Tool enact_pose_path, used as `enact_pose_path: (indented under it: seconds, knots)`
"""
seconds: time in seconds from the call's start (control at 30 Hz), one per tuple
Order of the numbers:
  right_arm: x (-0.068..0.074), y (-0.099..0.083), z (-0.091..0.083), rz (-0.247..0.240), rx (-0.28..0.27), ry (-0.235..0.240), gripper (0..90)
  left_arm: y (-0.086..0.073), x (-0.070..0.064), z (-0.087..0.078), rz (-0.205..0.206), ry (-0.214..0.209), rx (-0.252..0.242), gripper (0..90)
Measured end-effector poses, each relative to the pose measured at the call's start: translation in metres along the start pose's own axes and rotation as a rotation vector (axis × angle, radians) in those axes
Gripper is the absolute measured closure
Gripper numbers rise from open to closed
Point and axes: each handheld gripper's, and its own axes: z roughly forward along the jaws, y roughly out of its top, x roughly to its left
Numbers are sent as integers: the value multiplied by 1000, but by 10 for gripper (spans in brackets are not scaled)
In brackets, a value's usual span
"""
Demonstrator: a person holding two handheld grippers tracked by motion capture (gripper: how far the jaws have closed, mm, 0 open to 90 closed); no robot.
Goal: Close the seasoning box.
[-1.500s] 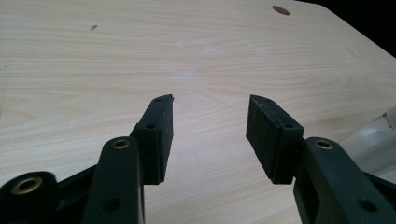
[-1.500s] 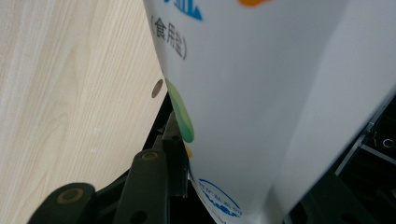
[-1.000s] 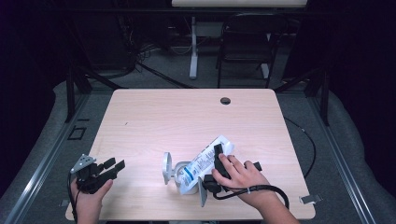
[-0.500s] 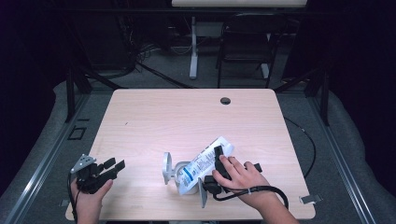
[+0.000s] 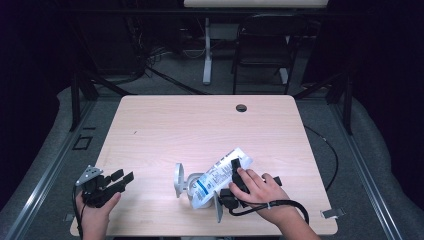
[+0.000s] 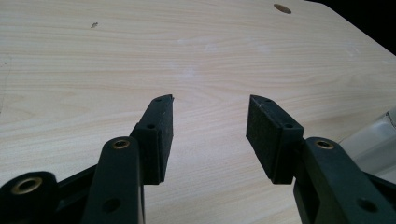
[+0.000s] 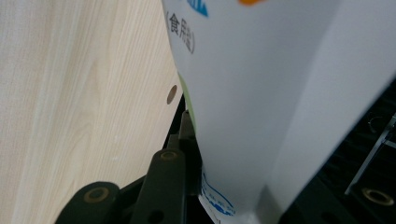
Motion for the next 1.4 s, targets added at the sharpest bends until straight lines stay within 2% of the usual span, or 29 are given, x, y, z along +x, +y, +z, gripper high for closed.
enact_pose_path:
  seconds: [0.17, 0.23, 0.47, 1.13, 1.4]
  knots:
    - [-1, 0, -1, 20, 6, 14, 779, 0, 0, 0, 1, 0, 2, 517]
    - [1, -2, 0, 52, -11, 19, 785, 0, 0, 0, 0, 0, 1, 517]
    - [2, -2, 0, 71, -4, 25, 797, 0, 0, 0, 2, -1, 5, 517]
    - [2, -2, 0, 68, -5, 23, 808, 0, 0, 0, 1, 1, 0, 517]
    - [2, -2, 0, 81, -13, 25, 809, 0, 0, 0, 1, 1, 1, 516]
